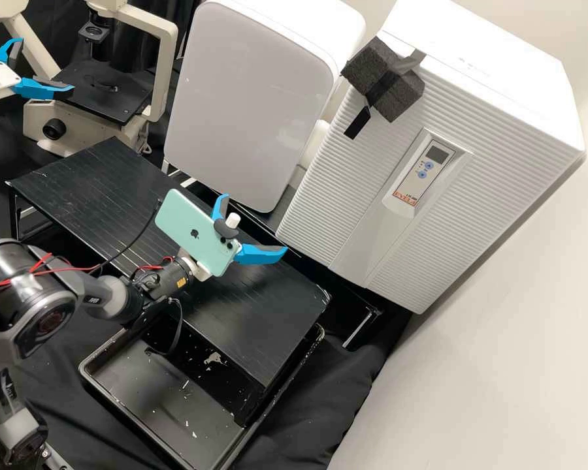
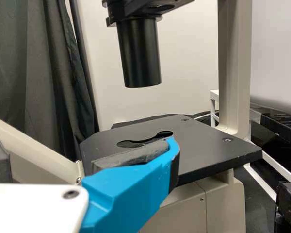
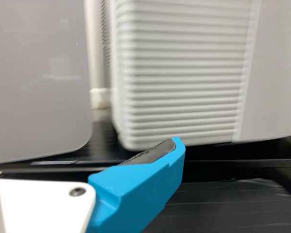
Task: Open the incubator door
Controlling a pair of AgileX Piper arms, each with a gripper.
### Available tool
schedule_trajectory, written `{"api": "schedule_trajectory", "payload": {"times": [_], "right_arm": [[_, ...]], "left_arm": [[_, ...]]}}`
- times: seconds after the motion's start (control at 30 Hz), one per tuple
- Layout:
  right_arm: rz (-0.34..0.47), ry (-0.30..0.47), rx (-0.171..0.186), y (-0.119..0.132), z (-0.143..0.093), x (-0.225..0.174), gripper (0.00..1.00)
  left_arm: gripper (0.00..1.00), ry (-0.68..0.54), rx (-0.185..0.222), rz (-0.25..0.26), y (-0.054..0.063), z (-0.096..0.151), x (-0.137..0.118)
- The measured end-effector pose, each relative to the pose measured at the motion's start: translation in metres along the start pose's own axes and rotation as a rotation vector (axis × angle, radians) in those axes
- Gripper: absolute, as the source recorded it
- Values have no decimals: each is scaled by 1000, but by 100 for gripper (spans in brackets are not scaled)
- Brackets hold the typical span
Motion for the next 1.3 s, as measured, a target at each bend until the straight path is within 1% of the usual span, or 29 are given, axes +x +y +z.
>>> {"api": "schedule_trajectory", "payload": {"times": [0.13,0.23,0.27,0.3,0.43,0.6,0.7,0.73,0.8,0.9,1.0,1.03,1.13,1.23,1.3], "right_arm": [[83,18,30,23,-3,-4,100],[139,53,43,39,-12,-1,100],[151,60,42,42,-14,1,100],[175,84,43,49,-21,4,100],[211,127,41,62,-35,15,100],[226,141,43,77,-49,31,100],[238,129,33,83,-52,41,100],[245,118,42,85,-53,46,100],[253,94,36,89,-51,51,100],[264,68,38,94,-50,56,100],[288,50,63,101,-51,61,100],[296,48,65,103,-52,61,100],[320,43,51,108,-55,63,100],[318,36,35,107,-59,63,100],[316,32,34,106,-64,62,100]], "left_arm": [[100,0,0,0,0,0,0],[100,0,0,0,0,0,0],[100,0,0,0,0,0,0],[100,0,0,0,0,0,0],[100,0,0,0,0,0,0],[100,0,0,0,0,0,0],[100,0,0,0,0,0,0],[100,0,0,0,0,0,0],[100,0,0,0,0,0,0],[100,0,0,0,0,0,0],[100,0,0,0,0,0,0],[100,0,0,0,0,0,0],[100,0,0,0,0,0,0],[100,0,0,0,0,0,0],[100,0,0,0,0,0,0]]}}
